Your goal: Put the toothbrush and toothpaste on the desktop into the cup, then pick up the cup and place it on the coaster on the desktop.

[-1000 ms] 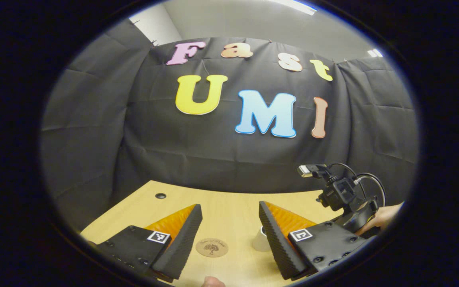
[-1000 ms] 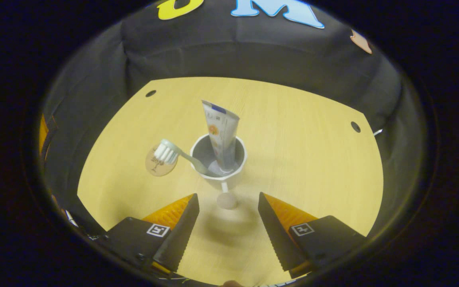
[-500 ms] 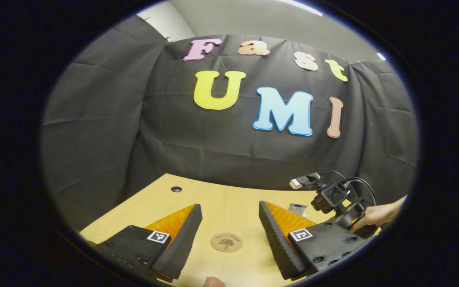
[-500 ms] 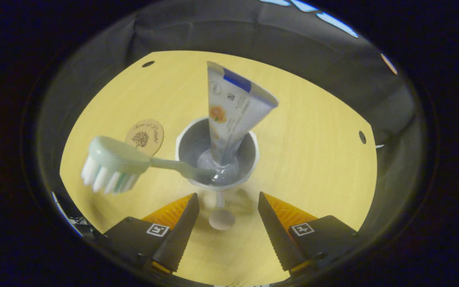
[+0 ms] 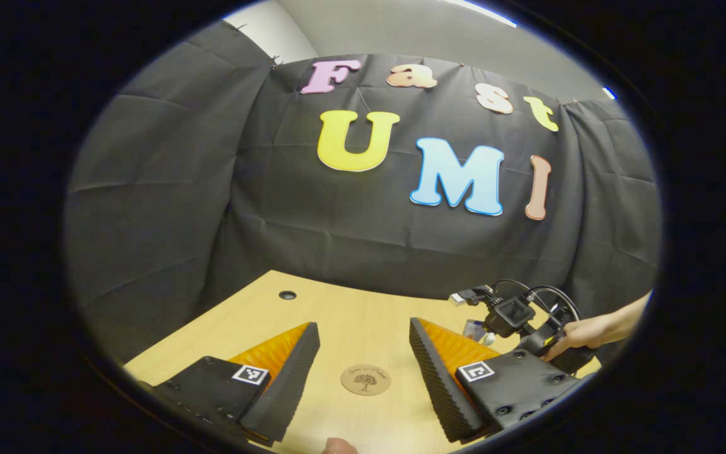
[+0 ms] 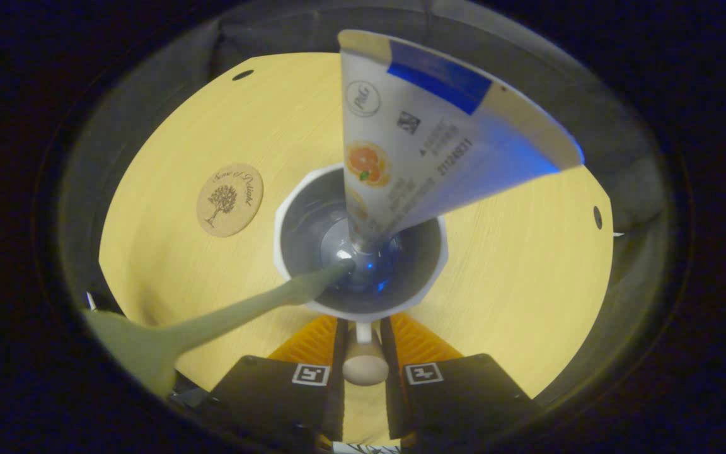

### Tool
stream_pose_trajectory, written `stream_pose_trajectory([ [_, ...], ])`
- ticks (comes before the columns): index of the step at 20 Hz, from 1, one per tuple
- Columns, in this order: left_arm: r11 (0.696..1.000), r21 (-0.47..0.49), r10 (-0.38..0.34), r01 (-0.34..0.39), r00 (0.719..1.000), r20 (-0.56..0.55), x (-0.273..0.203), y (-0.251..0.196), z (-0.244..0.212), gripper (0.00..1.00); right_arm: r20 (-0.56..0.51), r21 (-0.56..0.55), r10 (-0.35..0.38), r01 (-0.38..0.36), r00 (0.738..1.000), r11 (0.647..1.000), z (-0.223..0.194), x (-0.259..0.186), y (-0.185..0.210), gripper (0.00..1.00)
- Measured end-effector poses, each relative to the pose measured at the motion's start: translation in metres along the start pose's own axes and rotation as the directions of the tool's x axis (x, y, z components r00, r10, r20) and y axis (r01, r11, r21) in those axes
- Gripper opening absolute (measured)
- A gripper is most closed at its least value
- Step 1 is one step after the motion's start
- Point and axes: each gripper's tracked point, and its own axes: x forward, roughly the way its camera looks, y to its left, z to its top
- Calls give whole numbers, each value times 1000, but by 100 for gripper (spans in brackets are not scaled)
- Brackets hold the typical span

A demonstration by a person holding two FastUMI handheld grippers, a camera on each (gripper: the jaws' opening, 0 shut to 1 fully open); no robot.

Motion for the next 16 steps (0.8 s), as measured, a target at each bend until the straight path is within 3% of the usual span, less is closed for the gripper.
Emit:
stream_pose_trajectory([
  [8, 999, -23, 25, -25, 1000, -1, -5, 8, -4, 94, 36, -50, 16, -14, 999, 999, 3, -8, 1, 20],
  [16, 998, -34, 57, -57, 998, -7, -14, 13, -9, 93, 166, -104, 51, -34, 985, 994, 9, -16, 6, 16],
])
